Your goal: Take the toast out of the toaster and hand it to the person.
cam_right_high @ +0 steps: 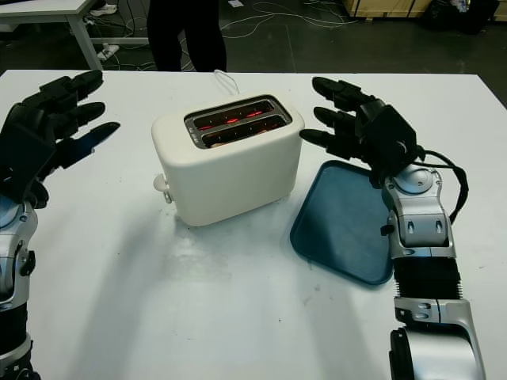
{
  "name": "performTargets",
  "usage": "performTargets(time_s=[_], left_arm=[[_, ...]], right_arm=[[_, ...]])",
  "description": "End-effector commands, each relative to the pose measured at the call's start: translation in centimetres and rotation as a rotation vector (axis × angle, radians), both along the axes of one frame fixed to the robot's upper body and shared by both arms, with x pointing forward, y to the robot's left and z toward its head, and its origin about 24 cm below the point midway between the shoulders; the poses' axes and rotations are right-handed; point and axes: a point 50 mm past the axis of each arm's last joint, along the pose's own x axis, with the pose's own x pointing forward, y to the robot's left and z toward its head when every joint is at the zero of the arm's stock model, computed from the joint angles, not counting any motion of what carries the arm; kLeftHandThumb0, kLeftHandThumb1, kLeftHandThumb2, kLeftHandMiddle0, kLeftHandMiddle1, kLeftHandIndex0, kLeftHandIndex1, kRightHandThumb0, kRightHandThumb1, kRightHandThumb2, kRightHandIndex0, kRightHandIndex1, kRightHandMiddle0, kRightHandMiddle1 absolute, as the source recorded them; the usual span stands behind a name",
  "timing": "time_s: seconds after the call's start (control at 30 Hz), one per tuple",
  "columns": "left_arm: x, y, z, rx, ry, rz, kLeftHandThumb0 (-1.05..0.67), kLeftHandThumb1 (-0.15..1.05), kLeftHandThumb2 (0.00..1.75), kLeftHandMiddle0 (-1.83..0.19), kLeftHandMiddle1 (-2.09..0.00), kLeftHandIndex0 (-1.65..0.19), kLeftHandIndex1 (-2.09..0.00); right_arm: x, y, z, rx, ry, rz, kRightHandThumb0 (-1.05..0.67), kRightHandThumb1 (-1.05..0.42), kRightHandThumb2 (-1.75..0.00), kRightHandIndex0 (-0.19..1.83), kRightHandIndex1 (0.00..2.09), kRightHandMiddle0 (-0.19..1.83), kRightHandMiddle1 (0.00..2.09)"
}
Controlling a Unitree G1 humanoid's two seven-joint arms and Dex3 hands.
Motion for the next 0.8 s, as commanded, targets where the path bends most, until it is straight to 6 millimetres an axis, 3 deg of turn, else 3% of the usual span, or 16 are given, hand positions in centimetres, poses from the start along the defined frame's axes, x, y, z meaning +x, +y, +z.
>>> performTargets(time_s=[0.0,0.77], left_arm=[[-0.14,0.14,0.0,-0.003,-0.007,0.008,-0.63,0.92,0.11,-0.41,-0.27,-0.48,0.0],[-0.09,0.09,0.01,-0.006,-0.007,0.009,-0.63,0.92,0.11,-0.42,-0.26,-0.48,0.0]], right_arm=[[0.11,0.08,0.56,0.003,-0.029,0.008,-0.34,-0.83,0.0,0.43,0.01,0.4,0.0],[0.12,0.13,0.64,-0.005,-0.029,0.007,-0.36,-0.82,0.0,0.44,0.01,0.4,0.0]])
